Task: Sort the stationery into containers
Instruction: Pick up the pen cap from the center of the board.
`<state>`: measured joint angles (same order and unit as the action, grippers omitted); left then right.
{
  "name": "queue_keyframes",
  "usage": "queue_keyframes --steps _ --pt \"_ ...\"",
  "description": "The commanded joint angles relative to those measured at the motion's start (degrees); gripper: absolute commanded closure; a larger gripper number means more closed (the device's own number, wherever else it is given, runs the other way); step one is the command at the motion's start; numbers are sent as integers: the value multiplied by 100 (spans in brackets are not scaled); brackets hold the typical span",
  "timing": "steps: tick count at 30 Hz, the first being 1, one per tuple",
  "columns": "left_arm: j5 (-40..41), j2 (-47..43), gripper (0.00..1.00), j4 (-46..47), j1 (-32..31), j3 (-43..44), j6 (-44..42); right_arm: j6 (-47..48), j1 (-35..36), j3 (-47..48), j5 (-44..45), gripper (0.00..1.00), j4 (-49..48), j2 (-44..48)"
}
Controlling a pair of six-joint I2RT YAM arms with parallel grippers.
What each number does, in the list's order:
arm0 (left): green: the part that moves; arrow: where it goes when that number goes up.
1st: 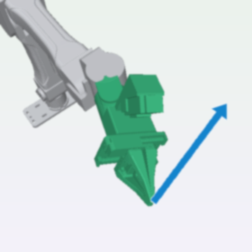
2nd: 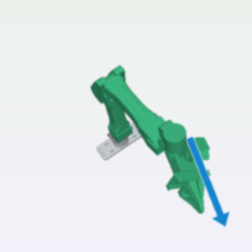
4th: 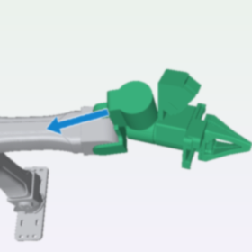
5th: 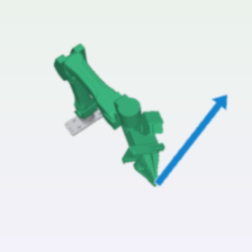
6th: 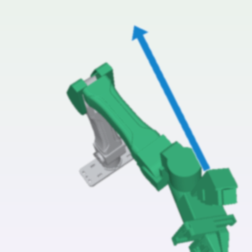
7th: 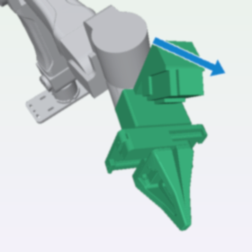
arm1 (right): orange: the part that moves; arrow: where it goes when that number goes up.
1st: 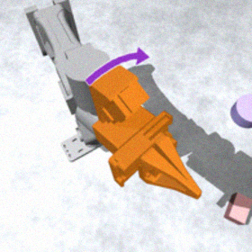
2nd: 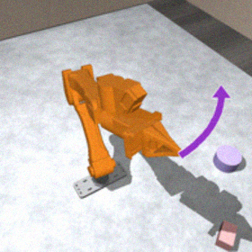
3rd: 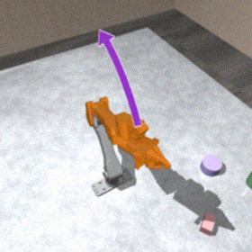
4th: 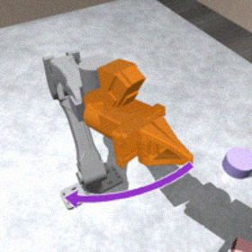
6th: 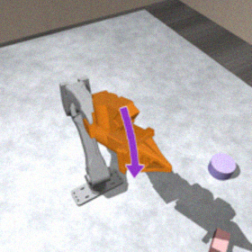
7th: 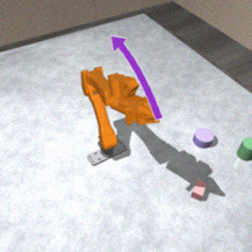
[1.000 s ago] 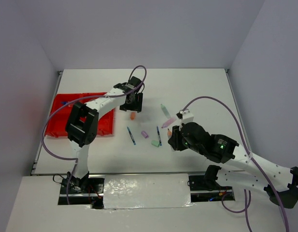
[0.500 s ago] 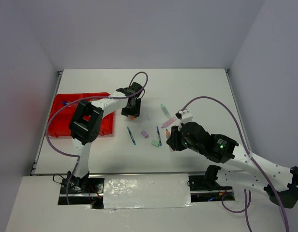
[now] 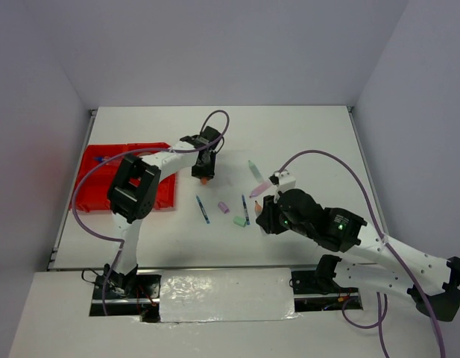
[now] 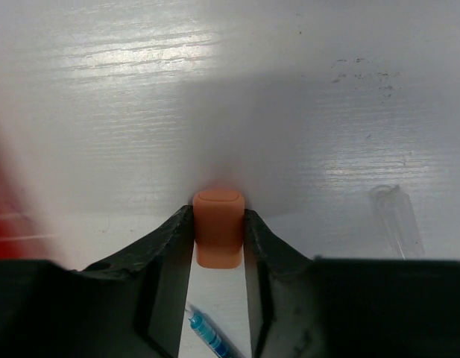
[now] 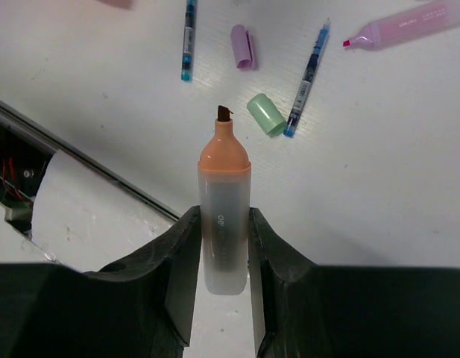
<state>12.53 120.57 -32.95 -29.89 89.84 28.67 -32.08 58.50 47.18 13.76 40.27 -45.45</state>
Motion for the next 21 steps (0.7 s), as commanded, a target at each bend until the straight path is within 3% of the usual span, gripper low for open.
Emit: queue_keyframes --steps 1,3,8,15,21 --pt "-49 203 61 25 1 86 -37 61 4 -33 -49 100 -265 107" --pt "-84 169 67 43 -8 16 -10 70 -5 -51 -66 100 -283 133" --pt "-59 1 99 26 -8 -90 95 157 4 -130 -172 100 -537 177" --pt "-346 -1411 100 525 1 -281 438 325 4 -762 -636 100 -2037 799" --pt "-1646 -3573 100 2738 -8 -1755 912 316 12 -1158 -1208 100 -3085 1301"
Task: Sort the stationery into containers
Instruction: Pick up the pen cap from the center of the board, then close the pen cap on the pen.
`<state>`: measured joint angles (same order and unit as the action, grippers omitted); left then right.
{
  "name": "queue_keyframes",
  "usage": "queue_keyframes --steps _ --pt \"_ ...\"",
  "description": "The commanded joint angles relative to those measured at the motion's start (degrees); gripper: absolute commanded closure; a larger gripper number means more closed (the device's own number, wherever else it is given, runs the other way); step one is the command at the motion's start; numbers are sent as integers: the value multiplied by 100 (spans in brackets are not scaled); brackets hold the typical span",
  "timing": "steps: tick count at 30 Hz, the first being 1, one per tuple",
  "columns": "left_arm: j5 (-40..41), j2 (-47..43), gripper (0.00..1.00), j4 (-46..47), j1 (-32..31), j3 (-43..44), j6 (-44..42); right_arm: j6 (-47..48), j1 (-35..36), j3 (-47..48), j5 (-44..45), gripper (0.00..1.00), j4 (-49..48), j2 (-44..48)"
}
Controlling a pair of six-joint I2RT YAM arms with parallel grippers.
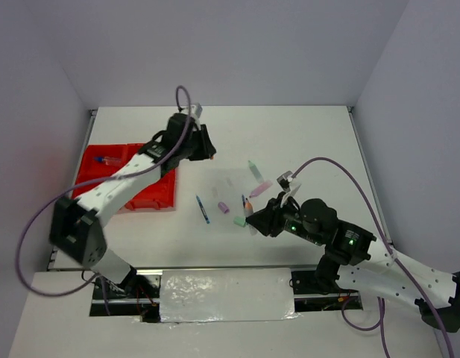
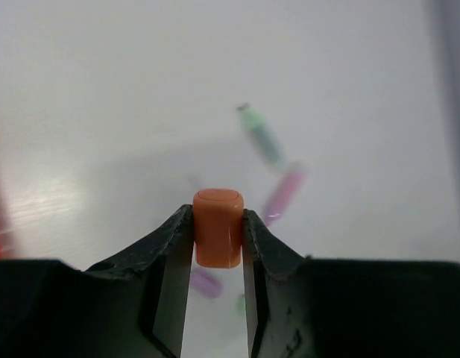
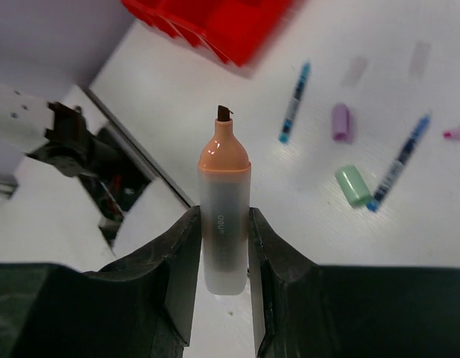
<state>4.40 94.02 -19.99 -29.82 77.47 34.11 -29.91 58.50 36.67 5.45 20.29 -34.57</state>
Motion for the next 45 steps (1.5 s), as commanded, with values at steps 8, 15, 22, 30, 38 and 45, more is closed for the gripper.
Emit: queue_keyframes --steps 8,15,22,30,38,45 --pt "-2479 -3186 100 4868 -252 -2543 1879 -66 56 -353 -1678 100 -2924 -41" --pt "-3226 -3863 100 6644 -533 -3430 2697 -357 74 -371 -2249 100 -4085 -190" --pt "-3411 -4242 100 7920 -832 -4029 2759 -647 83 -362 -2812 100 -4806 -358" --pt "-3578 -4286 100 8468 -1051 -4144 2812 -797 109 -415 -3006 100 -5027 -419" --pt "-3420 -4357 100 8276 -1192 -4144 2672 -621 135 -230 -2839 100 -4807 -665" --pt "-3156 -4462 100 7643 -1587 -4038 2162 -498 135 -160 -2646 100 -4640 -753"
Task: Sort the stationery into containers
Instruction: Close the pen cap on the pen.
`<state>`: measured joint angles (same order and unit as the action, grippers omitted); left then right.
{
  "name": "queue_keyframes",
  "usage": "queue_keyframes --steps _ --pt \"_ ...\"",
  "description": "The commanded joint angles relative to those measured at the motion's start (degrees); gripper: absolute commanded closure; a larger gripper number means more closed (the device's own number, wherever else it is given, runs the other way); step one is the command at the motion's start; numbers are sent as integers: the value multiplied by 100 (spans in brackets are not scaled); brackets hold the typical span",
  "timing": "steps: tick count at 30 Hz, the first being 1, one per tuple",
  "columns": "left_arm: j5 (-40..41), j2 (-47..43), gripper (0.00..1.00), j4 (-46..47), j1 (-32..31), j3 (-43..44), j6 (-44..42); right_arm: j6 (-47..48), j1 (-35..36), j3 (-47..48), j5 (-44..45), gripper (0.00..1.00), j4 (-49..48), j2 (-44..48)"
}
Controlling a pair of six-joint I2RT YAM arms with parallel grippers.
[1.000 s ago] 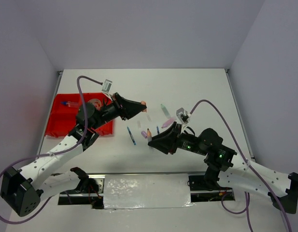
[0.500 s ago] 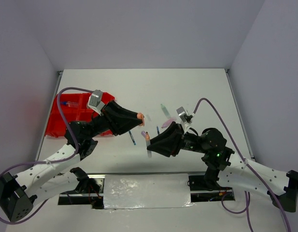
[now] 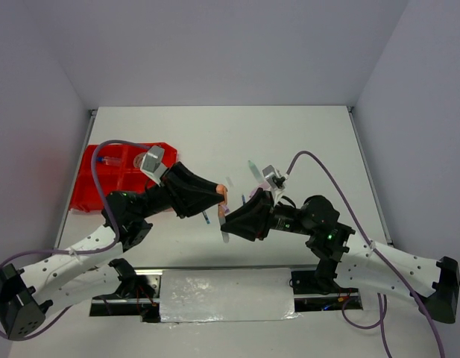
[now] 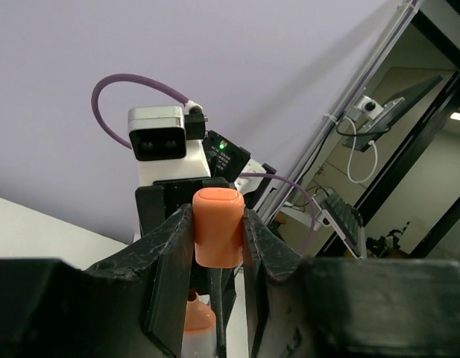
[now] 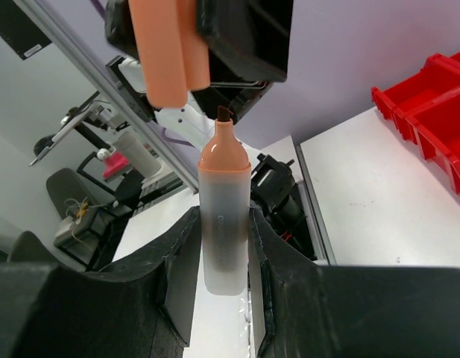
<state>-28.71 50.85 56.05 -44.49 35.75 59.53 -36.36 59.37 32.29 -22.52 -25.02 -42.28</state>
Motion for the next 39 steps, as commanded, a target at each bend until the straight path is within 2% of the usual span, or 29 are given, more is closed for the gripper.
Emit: queue_keyframes --steps 1,13,39 --pt "181 -163 100 11 -130 134 -407 164 48 277 160 100 -100 44" --pt "410 -312 100 -323 -262 152 -828 261 92 234 143 100 50 264" --pt "524 -427 99 -473 -350 46 -969 446 145 480 433 100 357 335"
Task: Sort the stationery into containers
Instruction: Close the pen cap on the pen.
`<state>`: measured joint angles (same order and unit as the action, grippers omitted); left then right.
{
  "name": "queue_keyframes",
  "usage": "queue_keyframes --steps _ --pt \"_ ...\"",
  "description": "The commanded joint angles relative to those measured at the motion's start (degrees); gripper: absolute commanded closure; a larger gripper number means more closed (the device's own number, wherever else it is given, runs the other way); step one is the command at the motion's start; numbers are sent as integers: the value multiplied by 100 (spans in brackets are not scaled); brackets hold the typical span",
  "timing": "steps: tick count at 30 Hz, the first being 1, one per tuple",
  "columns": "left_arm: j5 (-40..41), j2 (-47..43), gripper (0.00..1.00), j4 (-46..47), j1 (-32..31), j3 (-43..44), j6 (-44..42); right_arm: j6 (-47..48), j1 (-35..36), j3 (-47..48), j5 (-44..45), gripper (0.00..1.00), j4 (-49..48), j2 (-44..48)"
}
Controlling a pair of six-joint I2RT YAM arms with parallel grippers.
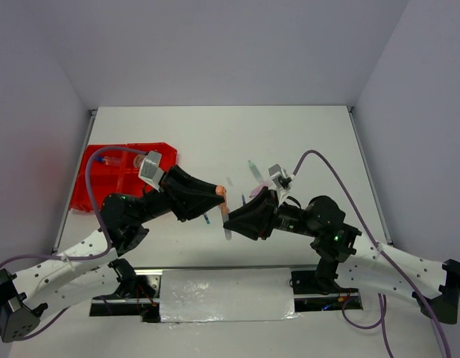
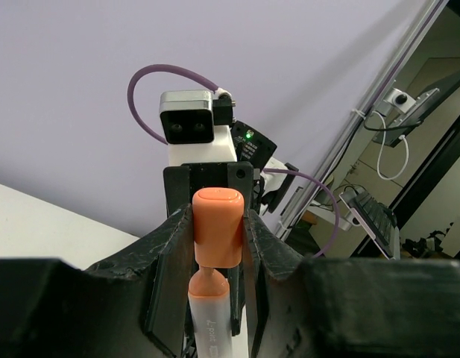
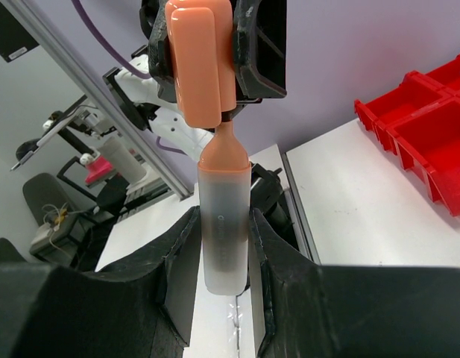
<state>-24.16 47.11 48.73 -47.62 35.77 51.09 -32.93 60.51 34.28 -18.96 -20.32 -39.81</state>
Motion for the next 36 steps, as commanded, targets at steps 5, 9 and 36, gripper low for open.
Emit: queue_keyframes --steps 5,9,36 --pt "69 -9 99 277 -46 36 -99 76 40 368 -11 100 -192 -18" --pt "96 -18 98 251 -55 27 -143 58 40 465 -55 100 -280 -79" --pt "26 -211 43 -549 -239 246 -556 691 40 1441 244 100 370 -396"
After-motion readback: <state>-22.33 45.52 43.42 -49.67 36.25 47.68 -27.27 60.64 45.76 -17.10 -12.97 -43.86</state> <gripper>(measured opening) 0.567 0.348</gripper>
